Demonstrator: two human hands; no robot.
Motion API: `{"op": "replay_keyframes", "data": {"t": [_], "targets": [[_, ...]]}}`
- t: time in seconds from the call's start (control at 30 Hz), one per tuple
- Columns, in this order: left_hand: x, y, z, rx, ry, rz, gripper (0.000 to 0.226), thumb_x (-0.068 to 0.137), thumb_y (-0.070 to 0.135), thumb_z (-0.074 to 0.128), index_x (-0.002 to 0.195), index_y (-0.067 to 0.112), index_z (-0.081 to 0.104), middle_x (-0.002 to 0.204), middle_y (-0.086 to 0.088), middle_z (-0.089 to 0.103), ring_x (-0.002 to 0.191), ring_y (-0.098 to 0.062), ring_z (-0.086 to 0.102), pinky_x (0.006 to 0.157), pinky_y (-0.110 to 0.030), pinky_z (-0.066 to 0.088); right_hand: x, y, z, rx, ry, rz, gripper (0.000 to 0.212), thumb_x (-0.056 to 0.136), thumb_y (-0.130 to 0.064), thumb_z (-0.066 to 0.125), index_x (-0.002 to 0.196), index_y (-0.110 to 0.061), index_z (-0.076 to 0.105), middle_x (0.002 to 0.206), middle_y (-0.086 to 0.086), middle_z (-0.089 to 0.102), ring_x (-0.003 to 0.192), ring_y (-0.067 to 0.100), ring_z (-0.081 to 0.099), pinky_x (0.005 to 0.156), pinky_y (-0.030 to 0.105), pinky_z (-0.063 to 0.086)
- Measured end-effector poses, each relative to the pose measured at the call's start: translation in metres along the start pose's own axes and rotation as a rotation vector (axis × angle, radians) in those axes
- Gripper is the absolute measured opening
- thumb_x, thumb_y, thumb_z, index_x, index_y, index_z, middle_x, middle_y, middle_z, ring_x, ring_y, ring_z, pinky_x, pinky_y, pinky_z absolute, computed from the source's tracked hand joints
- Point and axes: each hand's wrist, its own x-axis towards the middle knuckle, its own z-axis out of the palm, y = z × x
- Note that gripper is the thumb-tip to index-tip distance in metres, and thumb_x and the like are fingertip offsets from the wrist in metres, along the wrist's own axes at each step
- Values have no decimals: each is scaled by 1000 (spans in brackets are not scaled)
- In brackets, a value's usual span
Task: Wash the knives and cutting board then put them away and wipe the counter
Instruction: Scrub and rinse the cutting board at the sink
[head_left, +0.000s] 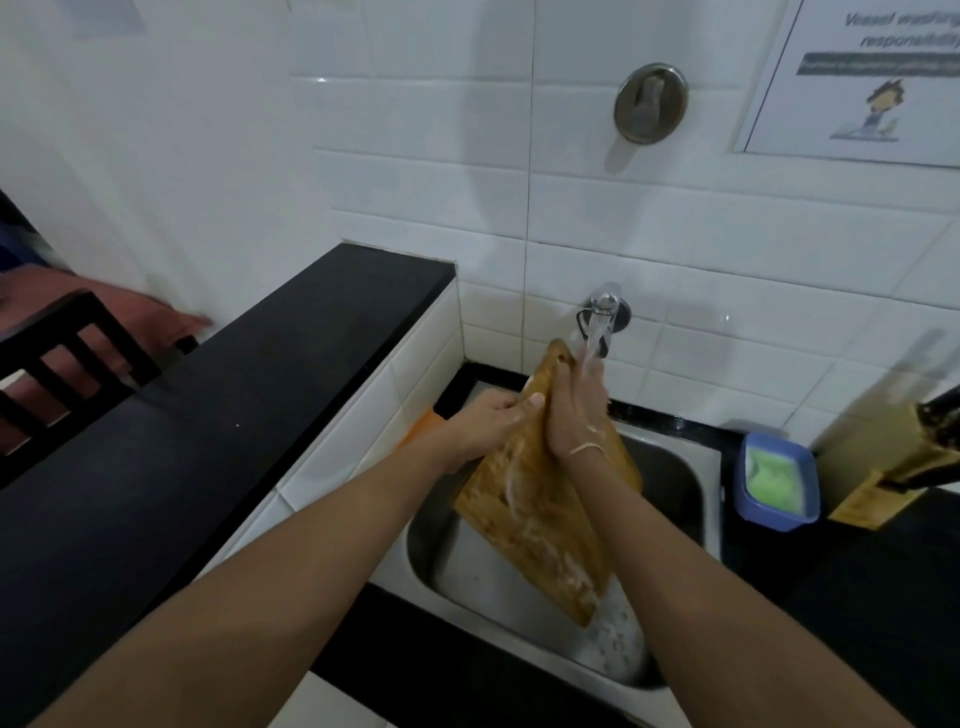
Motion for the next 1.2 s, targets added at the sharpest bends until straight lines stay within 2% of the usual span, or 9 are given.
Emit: {"op": "replay_keyframes", "data": {"t": [0.17,0.33,0.47,0.6,0.7,0.87,1.0,1.1,1.2], "targets": [[5,-2,-3,-125,98,-13,49,104,47,50,118,4,71,111,-14,76,103,-27,74,98,-47,57,-51,15,10,-143,-122,-394,60,108,-44,18,161,-26,-1,168,-8,-10,153,7,-13,124,31,-10],[8,-3,0,-121,76,-44,51,102,51,52,112,4,72,108,-13,77,100,-28,75,94,-47,59,-14,57,-3,-81,-107,85,65,105,-55,15,161,-25,3,169,-1,0,156,21,-1,126,48,5],[21,4,12,-94,115,-36,50,103,50,52,109,6,75,102,-12,77,98,-27,75,95,-47,59,-1,-6,6,-25,-2,-86,68,102,-58,10,157,-19,22,161,11,30,147,29,30,120,53,26],[28,-2,7,-142,220,-67,50,103,48,52,114,5,74,106,-12,77,101,-25,74,98,-46,57,-52,4,11,-92,-141,-324,66,104,-51,10,162,-19,5,170,-1,-2,155,10,-8,126,38,-4],[29,-6,0,-211,299,-107,50,103,48,54,108,2,74,108,-19,75,103,-33,73,93,-46,59,-78,63,3,-193,-299,-462,64,106,-46,21,162,-23,2,169,-5,-7,155,13,-12,125,39,-5],[26,8,-14,-208,290,-110,41,104,46,54,95,10,73,96,-8,77,88,-23,75,76,-35,61,-59,134,-8,-186,-241,-23,68,96,-64,10,156,-34,-3,169,-2,-3,156,17,-1,126,46,3],[24,14,-21,-224,251,-111,43,103,44,56,103,5,73,88,-5,78,80,-20,76,64,-30,60,-14,111,-13,-213,-228,199,63,107,-49,16,161,-19,4,169,1,0,155,17,-1,126,43,-1],[25,15,-19,-222,269,-104,45,103,43,57,105,1,73,89,-8,77,76,-19,76,64,-29,61,4,66,4,-232,-165,78,64,105,-50,14,161,-19,11,167,5,15,154,25,12,126,46,10],[27,12,-17,-222,309,-99,48,104,40,56,107,-5,71,93,-14,75,74,-20,75,66,-31,62,-16,23,22,-175,-228,-139,66,102,-58,10,160,-29,2,169,-4,1,155,13,-1,126,41,0]]}}
